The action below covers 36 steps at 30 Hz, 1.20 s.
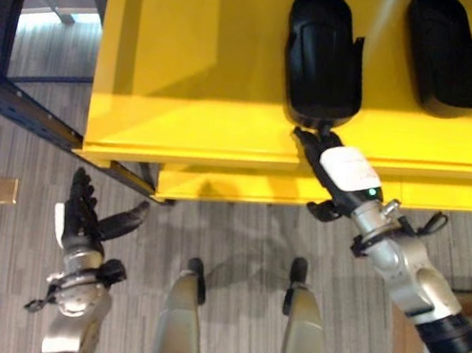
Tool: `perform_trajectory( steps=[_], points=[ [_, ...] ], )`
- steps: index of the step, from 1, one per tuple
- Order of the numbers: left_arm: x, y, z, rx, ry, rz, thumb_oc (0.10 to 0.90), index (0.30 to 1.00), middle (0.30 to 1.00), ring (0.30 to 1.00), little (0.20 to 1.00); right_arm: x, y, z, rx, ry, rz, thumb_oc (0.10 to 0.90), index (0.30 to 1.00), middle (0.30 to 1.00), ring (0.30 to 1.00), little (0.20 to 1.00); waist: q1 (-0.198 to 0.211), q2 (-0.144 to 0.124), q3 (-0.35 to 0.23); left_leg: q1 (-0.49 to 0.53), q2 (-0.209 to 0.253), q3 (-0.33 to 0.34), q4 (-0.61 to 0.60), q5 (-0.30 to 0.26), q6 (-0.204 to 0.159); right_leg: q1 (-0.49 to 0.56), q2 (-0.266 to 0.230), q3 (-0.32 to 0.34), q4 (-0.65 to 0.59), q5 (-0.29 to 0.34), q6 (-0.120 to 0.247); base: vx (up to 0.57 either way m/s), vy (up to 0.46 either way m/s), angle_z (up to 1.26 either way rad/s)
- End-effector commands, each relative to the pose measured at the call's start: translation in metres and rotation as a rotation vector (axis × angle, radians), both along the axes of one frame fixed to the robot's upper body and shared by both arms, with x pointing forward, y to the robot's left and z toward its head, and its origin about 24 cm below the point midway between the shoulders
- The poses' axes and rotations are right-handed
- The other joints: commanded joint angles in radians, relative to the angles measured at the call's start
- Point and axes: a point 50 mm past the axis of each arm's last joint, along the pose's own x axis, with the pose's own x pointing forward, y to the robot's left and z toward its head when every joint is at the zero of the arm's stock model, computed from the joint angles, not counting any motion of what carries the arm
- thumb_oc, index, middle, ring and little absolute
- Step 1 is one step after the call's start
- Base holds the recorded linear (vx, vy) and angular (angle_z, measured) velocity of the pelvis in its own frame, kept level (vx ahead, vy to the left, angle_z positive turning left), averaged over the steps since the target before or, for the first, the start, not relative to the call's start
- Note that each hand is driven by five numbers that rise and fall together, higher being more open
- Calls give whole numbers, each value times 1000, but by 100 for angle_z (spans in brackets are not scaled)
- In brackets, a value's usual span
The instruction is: Move parts from the plastic box to the shelf.
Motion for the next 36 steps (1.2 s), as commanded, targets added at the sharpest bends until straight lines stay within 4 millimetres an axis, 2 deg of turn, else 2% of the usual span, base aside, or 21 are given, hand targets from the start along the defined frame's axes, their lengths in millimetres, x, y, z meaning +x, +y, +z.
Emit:
perform_trajectory(
  steps=[1,11,36],
  points=[
    [-10,10,36,97,-194,24,900,1000,1000,1000,1000,3,11,55,71,-248,49,900,1000,1000,1000,1000,24,-5,-56,-9,-11,-88,-92,104,5,-22,6,3,30,65,-32,0,0,0],
    [-9,10,35,90,-192,16,900,1000,1000,1000,1000,12,6,62,52,-257,13,900,1000,1000,1000,1000,28,-1,-57,-13,-15,-91,-93,106,5,-26,5,6,32,64,-32,0,0,0],
    [-10,12,36,92,-202,8,900,1000,1000,1000,1000,30,9,81,-1,-265,-8,900,1000,1000,1000,1000,43,5,-54,-26,-18,-98,-86,108,6,-39,7,7,43,66,-34,0,0,0]
  ],
)
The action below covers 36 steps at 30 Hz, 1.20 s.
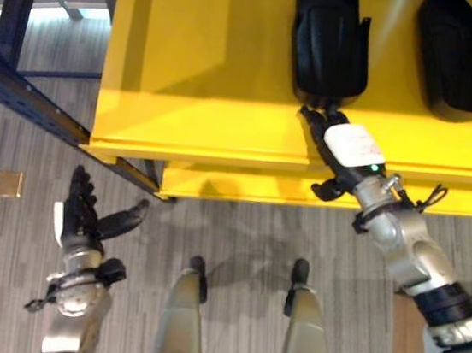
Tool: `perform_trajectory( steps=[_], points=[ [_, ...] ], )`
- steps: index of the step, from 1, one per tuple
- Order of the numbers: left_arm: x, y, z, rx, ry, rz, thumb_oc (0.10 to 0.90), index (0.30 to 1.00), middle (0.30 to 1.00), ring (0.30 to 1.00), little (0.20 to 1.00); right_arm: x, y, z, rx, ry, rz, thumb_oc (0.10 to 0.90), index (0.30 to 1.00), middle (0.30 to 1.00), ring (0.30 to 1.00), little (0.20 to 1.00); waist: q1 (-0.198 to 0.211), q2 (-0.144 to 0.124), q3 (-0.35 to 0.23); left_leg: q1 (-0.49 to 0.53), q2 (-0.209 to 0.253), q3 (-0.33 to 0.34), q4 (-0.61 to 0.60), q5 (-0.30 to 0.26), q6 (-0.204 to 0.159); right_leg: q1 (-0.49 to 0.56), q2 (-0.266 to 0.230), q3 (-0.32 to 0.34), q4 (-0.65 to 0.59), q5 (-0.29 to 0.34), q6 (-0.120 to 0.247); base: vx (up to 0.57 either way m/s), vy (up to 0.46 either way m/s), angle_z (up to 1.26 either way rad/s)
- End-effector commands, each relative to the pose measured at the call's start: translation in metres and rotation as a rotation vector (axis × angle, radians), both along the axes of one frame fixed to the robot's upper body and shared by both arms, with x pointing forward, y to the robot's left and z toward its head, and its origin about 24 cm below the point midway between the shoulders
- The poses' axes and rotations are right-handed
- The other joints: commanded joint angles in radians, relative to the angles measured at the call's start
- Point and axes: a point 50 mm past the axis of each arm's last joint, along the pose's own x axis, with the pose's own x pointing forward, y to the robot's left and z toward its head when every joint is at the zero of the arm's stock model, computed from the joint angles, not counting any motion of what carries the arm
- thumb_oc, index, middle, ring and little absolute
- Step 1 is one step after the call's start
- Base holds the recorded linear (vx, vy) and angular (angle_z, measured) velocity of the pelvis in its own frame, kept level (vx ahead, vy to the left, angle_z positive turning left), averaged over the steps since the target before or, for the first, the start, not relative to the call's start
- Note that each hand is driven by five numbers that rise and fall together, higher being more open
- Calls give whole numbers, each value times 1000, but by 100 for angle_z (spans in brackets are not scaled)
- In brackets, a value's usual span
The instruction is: Move parts from the plastic box to the shelf.
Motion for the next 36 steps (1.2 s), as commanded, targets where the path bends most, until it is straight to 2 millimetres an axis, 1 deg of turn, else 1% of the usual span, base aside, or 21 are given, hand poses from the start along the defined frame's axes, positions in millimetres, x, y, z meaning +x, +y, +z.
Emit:
perform_trajectory(
  steps=[1,7,12,15,17,20,24,25,26,27,28,29,32,33,36],
  points=[
    [-10,12,35,90,-184,10,900,1000,1000,1000,1000,3,5,60,35,-224,34,900,1000,1000,1000,1000,22,4,-53,-18,-16,-97,-90,109,5,-32,7,5,38,66,-34,0,0,0],
    [-10,12,35,85,-184,10,900,1000,1000,1000,1000,7,1,59,26,-209,10,900,1000,1000,1000,1000,24,6,-51,-17,-17,-98,-91,110,5,-33,9,7,38,65,-35,0,0,0],
    [-10,11,34,77,-186,10,900,1000,1000,1000,1000,10,-2,53,30,-184,-6,900,1000,1000,1000,1000,25,6,-49,-17,-17,-98,-91,110,5,-33,8,6,38,65,-35,0,0,0],
    [-10,12,33,77,-182,12,900,1000,1000,1000,1000,8,-2,51,38,-176,4,900,1000,1000,1000,1000,23,6,-49,-19,-18,-98,-92,111,6,-35,8,8,39,65,-35,0,0,0],
    [-10,11,32,70,-178,17,900,1000,1000,1000,1000,4,0,43,62,-153,23,900,1000,1000,1000,1000,19,7,-47,-20,-18,-98,-90,110,6,-38,8,7,42,65,-36,0,0,0],
    [-10,11,31,67,-174,20,900,1000,1000,1000,1000,-2,2,38,105,-138,44,900,1000,1000,1000,1000,16,8,-47,-21,-18,-98,-89,110,7,-38,7,5,43,64,-36,0,0,0],
    [-9,8,29,55,-166,17,900,1000,1000,1000,1000,-18,4,18,236,-75,94,900,1000,1000,1000,1000,6,3,-47,-17,-16,-96,-90,110,7,-33,8,3,42,63,-35,0,0,0],
    [-8,8,28,53,-156,17,900,1000,1000,1000,1000,-29,2,-2,344,15,123,900,1000,1000,1000,1000,-6,-3,-50,-8,-12,-92,-98,110,7,-25,11,0,39,60,-35,0,0,0],
    [-8,8,27,52,-149,12,900,1000,1000,1000,1000,-34,0,-8,382,45,127,900,1000,1000,1000,1000,-11,-5,-52,-4,-11,-92,-102,110,6,-23,11,0,38,59,-35,0,0,0],
    [-8,7,26,53,-146,9,900,1000,1000,1000,1000,-35,-1,-9,385,48,125,900,1000,1000,1000,1000,-8,-5,-54,-2,-12,-92,-105,111,6,-21,11,-1,37,59,-35,0,0,0],
    [-8,6,27,58,-142,1,900,1000,1000,1000,1000,-39,-2,-16,429,84,129,900,1000,1000,1000,1000,-12,-8,-56,5,-9,-91,-111,112,5,-16,12,-1,33,59,-34,9,-33,-3],
    [-8,6,28,80,-131,-22,900,1000,1000,1000,1000,-51,-7,-35,552,186,144,900,1000,1000,1000,1000,-24,-14,-62,31,-1,-91,-128,115,2,5,17,-2,22,55,-33,8,-33,-3],
    [-9,5,28,84,-127,-34,900,1000,1000,1000,1000,-55,-10,-39,587,208,146,900,1000,1000,1000,1000,-27,-16,-64,47,2,-90,-140,117,0,16,18,-1,16,56,-32,15,-22,-3],
    [-9,4,29,92,-121,-60,900,1000,1000,1000,1000,-62,-15,-44,606,240,149,900,1000,1000,1000,1000,-35,-18,-72,71,9,-88,-156,119,-2,37,24,-1,6,53,-31,21,-43,-9],
    [-9,0,27,80,-114,-91,900,1000,1000,1000,1000,-71,-22,-48,655,254,151,900,1000,1000,1000,1000,-47,-18,-86,118,22,-85,-184,125,-8,76,33,-3,-11,50,-31,31,-67,-12]
  ],
)
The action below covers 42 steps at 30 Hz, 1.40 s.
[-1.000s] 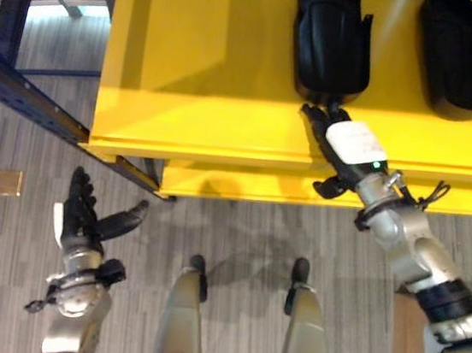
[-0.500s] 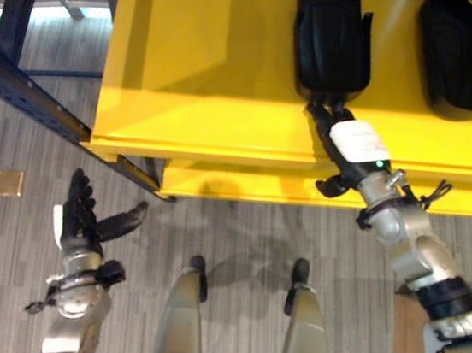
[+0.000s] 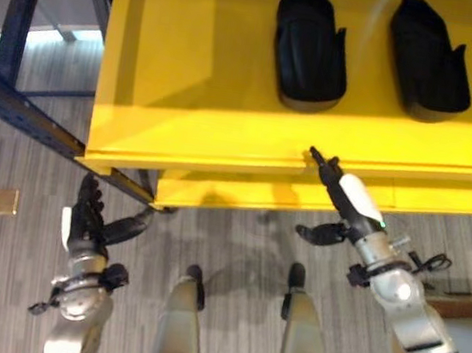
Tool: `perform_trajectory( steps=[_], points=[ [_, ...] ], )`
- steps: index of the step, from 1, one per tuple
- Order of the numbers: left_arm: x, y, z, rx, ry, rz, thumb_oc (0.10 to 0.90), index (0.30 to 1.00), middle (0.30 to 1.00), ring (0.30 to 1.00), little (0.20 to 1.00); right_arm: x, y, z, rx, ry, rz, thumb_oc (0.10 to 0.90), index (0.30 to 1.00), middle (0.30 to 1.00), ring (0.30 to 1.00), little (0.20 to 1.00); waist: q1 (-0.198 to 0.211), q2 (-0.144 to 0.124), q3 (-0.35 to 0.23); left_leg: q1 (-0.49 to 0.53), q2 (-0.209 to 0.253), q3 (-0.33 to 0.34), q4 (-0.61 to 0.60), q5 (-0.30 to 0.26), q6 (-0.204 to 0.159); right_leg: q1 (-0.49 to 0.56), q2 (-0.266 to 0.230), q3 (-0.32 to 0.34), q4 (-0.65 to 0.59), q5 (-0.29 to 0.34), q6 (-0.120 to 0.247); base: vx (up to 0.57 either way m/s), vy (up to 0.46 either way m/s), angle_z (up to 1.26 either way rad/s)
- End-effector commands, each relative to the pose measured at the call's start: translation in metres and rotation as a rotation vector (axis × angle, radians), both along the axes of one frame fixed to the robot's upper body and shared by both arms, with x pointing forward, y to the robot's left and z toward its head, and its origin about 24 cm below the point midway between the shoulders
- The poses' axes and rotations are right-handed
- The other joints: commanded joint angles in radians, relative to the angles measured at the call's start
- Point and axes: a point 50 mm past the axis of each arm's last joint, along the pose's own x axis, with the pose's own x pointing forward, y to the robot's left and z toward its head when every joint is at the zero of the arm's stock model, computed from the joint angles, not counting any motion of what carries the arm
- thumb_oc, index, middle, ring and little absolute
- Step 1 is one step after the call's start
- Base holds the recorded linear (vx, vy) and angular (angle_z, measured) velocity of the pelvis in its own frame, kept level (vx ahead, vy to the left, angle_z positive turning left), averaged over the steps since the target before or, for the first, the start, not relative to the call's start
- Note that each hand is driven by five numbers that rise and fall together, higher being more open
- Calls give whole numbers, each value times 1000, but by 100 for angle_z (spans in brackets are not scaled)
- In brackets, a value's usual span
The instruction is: Move parts from the plastic box to the shelf.
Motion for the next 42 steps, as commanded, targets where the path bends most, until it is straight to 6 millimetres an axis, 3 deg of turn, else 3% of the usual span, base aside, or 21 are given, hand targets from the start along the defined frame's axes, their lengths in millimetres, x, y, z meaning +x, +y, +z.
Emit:
perform_trajectory(
  steps=[1,9,15,19,20,21,22,24,25,28,30,31,33,35,36,37,38,40,42],
  points=[
    [-4,2,34,71,-159,-57,900,1000,1000,1000,1000,-5,-2,28,96,-119,53,900,1000,1000,1000,1000,-10,-16,-98,42,14,-94,-152,120,-6,-4,23,-5,48,31,-31,40,-64,-10],
    [-3,-8,23,21,-129,-122,900,1000,1000,1000,1000,-16,-9,25,180,-102,63,900,1000,1000,1000,1000,-43,7,-148,171,64,-84,-244,149,-21,75,74,-19,64,-35,-58,21,-90,-13],
    [-7,-16,10,-42,-96,-157,900,1000,1000,1000,1000,-21,-13,27,220,-95,78,900,1000,1000,1000,1000,-64,28,-227,281,127,-64,-340,198,-17,111,149,-20,106,-118,-100,23,-158,-8],
    [-10,-19,4,-64,-81,-162,900,1000,1000,1000,1000,-23,-18,29,217,-97,76,900,1000,1000,1000,1000,-71,36,-259,315,152,-55,-366,212,-13,112,173,-20,141,-154,-113,12,-145,-14],
    [-12,-22,-1,-79,-68,-169,900,1000,1000,1000,1000,-25,-19,30,222,-98,83,900,1000,1000,1000,1000,-76,40,-275,331,159,-52,-378,229,-10,117,184,-20,153,-170,-124,-1,-247,-10],
    [-15,-24,-7,-86,-44,-162,900,1000,1000,1000,1000,-29,-25,30,228,-95,63,900,1000,1000,1000,1000,-75,49,-295,320,165,-58,-363,322,-15,147,199,-30,136,-186,-150,-4,-247,-4],
    [-15,-24,-7,-86,-44,-163,900,1000,1000,1000,1000,-30,-25,30,228,-95,62,900,1000,1000,1000,1000,-76,50,-295,319,166,-61,-366,325,-16,148,200,-33,133,-184,-151,-8,-185,-1],
    [-16,-26,-11,-100,-30,-163,900,1000,1000,1000,1000,-32,-30,29,258,-95,40,900,1000,1000,1000,1000,-75,52,-304,298,165,-77,-340,421,-25,179,212,-49,93,-187,-172,1,-150,-1],
    [-16,-28,-14,-109,-18,-170,900,1000,1000,1000,1000,-35,-35,26,275,-93,10,900,1000,1000,1000,1000,-80,49,-307,269,177,-54,-310,513,-31,217,217,-73,53,-187,-192,-1,-230,13],
    [-17,-29,-16,-108,-8,-175,900,1000,1000,1000,1000,-40,-36,24,278,-99,-10,900,1000,1000,1000,1000,-91,42,-311,249,198,-3,-295,540,-35,253,226,-98,4,-177,-209,6,-170,56],
    [-17,-30,-20,-121,3,-166,900,1000,1000,1000,1000,-45,-39,15,310,-71,-47,900,1000,1000,1000,1000,-84,42,-317,224,104,-13,-321,479,-22,299,228,-111,-78,-157,-204,37,-64,43],
    [-17,-30,-20,-121,3,-166,900,1000,1000,1000,1000,-45,-39,15,310,-71,-48,900,1000,1000,1000,1000,-84,42,-319,221,104,-14,-322,481,-20,298,228,-112,-83,-152,-203,38,-20,27],
    [-18,-34,-21,-127,4,-172,900,1000,1000,1000,1000,-46,-38,12,335,-52,-44,900,1000,1000,1000,1000,-72,29,-322,189,-35,-57,-331,382,6,336,231,-108,-156,-123,-191,67,-24,29],
    [-21,-37,-23,-137,6,-172,900,1000,1000,1000,1000,-46,-37,9,356,-37,-39,900,1000,1000,1000,1000,-67,27,-330,202,-107,-69,-369,322,26,339,243,-102,-193,-92,-182,67,6,17],
    [-23,-37,-23,-137,-1,-165,900,1000,1000,1000,1000,-45,-33,6,378,-15,-17,900,1000,1000,1000,1000,-46,24,-333,224,-223,-138,-391,259,54,349,258,-71,-224,-76,-175,59,11,-11],
    [-24,-37,-23,-141,-6,-161,900,1000,1000,1000,1000,-43,-32,5,386,-10,-8,900,1000,1000,1000,1000,-40,24,-339,225,-265,-172,-403,250,64,345,270,-55,-239,-58,-171,56,13,-54],
    [-24,-36,-23,-141,-5,-160,900,1000,1000,1000,1000,-43,-31,5,386,-9,-7,900,1000,1000,1000,1000,-40,24,-339,227,-266,-172,-403,248,65,348,270,-54,-241,-58,-171,17,-4,-120],
    [-30,-33,-21,-143,-16,-153,900,1000,1000,1000,1000,-37,-25,5,428,6,25,900,1000,1000,1000,1000,-18,19,-344,242,-339,-254,-402,216,96,343,302,17,-279,-18,-163,29,43,-150],
    [-32,-35,-24,-155,-9,-158,900,1000,1000,1000,1000,-36,-24,3,435,14,28,900,1000,1000,1000,1000,-16,19,-349,266,-332,-247,-427,209,111,344,311,38,-294,-8,-160,36,90,-88]
  ],
)
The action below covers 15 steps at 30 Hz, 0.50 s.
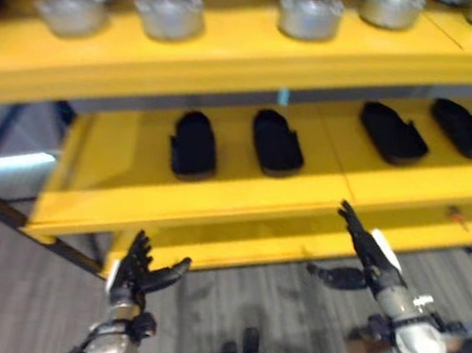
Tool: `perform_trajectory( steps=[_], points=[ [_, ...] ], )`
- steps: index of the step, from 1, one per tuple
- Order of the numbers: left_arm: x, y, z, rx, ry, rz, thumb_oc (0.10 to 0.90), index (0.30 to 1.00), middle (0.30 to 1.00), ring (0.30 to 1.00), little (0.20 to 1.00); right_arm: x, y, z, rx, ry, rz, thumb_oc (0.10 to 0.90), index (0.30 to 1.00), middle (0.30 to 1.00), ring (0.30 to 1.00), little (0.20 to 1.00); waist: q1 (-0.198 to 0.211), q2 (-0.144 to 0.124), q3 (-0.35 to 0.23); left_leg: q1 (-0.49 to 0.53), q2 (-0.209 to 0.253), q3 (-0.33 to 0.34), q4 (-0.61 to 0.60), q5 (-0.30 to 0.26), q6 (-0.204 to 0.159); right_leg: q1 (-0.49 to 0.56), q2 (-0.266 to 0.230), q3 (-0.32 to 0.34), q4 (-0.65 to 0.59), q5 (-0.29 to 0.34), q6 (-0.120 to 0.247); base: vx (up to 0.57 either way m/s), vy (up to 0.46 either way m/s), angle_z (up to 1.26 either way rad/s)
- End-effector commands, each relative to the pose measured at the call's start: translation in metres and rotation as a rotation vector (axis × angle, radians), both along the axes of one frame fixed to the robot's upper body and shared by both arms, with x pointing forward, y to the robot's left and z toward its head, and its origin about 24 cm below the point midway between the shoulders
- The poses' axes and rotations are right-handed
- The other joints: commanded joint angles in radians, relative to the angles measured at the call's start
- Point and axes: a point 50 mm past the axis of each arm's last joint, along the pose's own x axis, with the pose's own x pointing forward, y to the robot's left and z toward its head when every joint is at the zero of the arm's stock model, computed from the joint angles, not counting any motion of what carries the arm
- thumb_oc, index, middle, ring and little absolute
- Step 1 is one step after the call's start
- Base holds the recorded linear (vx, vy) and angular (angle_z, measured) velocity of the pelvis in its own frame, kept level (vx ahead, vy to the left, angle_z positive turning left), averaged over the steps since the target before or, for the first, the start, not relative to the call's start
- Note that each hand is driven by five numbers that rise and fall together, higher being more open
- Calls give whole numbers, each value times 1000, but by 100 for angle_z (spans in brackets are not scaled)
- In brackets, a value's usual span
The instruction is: Move parts from the plastic box to the shelf.
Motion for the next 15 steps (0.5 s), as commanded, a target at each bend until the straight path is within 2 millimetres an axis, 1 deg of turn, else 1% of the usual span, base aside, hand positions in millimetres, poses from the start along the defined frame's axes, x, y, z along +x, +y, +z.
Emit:
perform_trajectory(
  steps=[1,2,5,8,9,11,12,14,15],
  points=[
    [12,5,41,62,-246,-21,900,1000,1000,1000,1000,10,6,45,50,-223,66,900,1000,1000,1000,1000,-34,40,-82,-57,-7,5,-21,54,-6,120,-12,78,-181,31,72,27,161,-114],
    [13,7,42,70,-246,-9,900,1000,1000,1000,1000,13,7,45,79,-224,51,900,1000,1000,1000,1000,-33,35,-83,-60,4,30,-28,53,1,109,-15,97,-186,44,82,33,202,-111],
    [12,8,41,80,-236,-3,900,1000,1000,1000,1000,15,12,44,94,-223,53,900,1000,1000,1000,1000,-27,30,-86,-47,15,67,-47,48,14,104,-13,127,-177,50,92,13,115,-64],
    [13,10,41,94,-227,4,900,1000,1000,1000,1000,15,17,40,107,-204,60,900,1000,1000,1000,1000,-31,23,-86,-21,31,108,-85,50,24,96,-10,159,-165,59,106,-13,111,-73],
    [12,10,41,91,-223,6,900,1000,1000,1000,1000,14,16,39,103,-196,57,900,1000,1000,1000,1000,-37,23,-95,-6,34,125,-107,50,27,96,-12,168,-169,64,115,4,66,-53],
    [13,9,40,90,-222,-1,900,1000,1000,1000,1000,14,17,38,107,-193,60,900,1000,1000,1000,1000,-39,25,-98,-1,35,134,-111,48,29,96,-13,177,-168,66,117,5,71,-56],
    [13,4,39,81,-217,-26,900,1000,1000,1000,1000,11,16,38,112,-191,53,900,1000,1000,1000,1000,-58,29,-104,11,34,159,-109,37,34,94,-12,200,-163,69,124,3,81,-46],
    [13,3,38,81,-213,-33,900,1000,1000,1000,1000,11,16,37,111,-190,53,900,1000,1000,1000,1000,-61,31,-106,13,35,169,-107,31,36,91,-11,210,-160,70,127,-25,79,-52],
    [15,4,39,88,-216,-42,900,1000,1000,1000,1000,11,17,38,95,-196,65,900,1000,1000,1000,1000,-72,43,-90,18,47,203,-93,12,45,55,-6,209,-89,57,140,-62,68,-58]
  ],
)
